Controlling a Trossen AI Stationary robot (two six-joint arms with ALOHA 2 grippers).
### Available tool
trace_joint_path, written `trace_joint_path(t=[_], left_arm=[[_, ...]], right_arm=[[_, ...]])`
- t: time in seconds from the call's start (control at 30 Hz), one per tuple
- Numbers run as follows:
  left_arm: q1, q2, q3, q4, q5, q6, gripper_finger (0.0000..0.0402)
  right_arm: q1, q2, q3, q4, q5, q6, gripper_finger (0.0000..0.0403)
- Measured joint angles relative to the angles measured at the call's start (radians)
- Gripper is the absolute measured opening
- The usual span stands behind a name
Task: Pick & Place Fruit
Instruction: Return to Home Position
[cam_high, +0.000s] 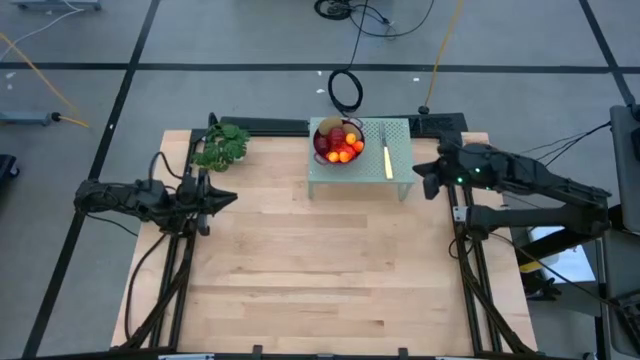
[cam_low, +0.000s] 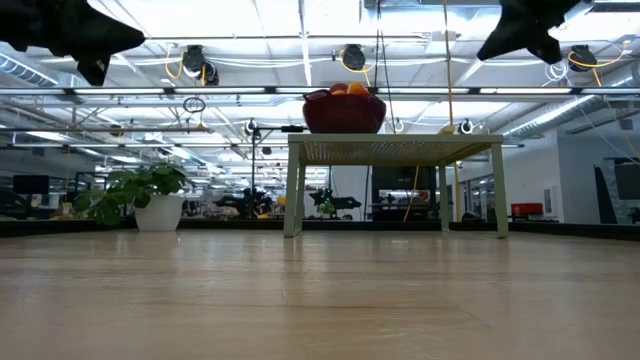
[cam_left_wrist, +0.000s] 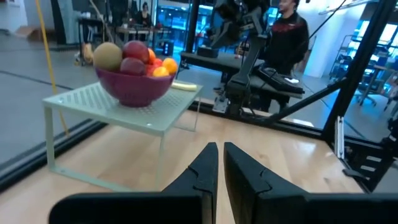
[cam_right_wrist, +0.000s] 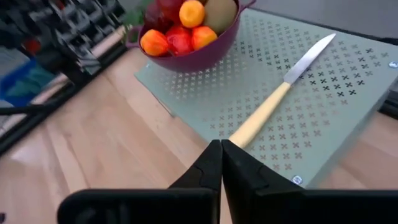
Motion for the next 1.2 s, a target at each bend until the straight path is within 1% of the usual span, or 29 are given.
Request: trace_joint_path(t=[0.1, 0.2, 0.43, 0.57, 0.73, 0.93, 1.07, 1.2], left_arm=[[0.000, 0.000, 0.000, 0.007, 0.000, 0.021, 0.0026], [0.000, 0.000, 0.000, 0.006, 0.000, 0.021, 0.0026], [0.000, 0.000, 0.000, 0.005, 0.016, 0.025, 0.0026], [0.000, 0.000, 0.000, 0.003, 0.017, 0.026, 0.0026], [0.000, 0.000, 0.000, 0.004, 0.018, 0.019, 0.0026], [0.000, 0.000, 0.000, 0.005, 0.019, -0.002, 0.0026], [0.000, 0.000, 0.000, 0.003, 0.017, -0.001, 0.0026], [0.000, 0.000, 0.000, 0.003, 0.009, -0.002, 0.0026]], right_arm=[[0.000, -0.070, -0.081, 0.084, -0.002, -0.011, 0.0004], [0.000, -0.135, -0.165, 0.188, -0.041, -0.039, 0.0003], [0.000, -0.252, -0.343, 0.367, -0.269, -0.097, 0.0004], [0.000, -0.304, -0.410, 0.436, -0.337, -0.102, 0.0002], [0.000, -0.368, -0.456, 0.484, -0.364, -0.102, 0.0004], [0.000, -0.422, -0.461, 0.506, -0.367, -0.085, 0.0002], [0.013, -0.414, -0.461, 0.541, -0.392, -0.078, 0.0004], [0.066, -0.377, -0.461, 0.583, -0.393, -0.082, 0.0003]])
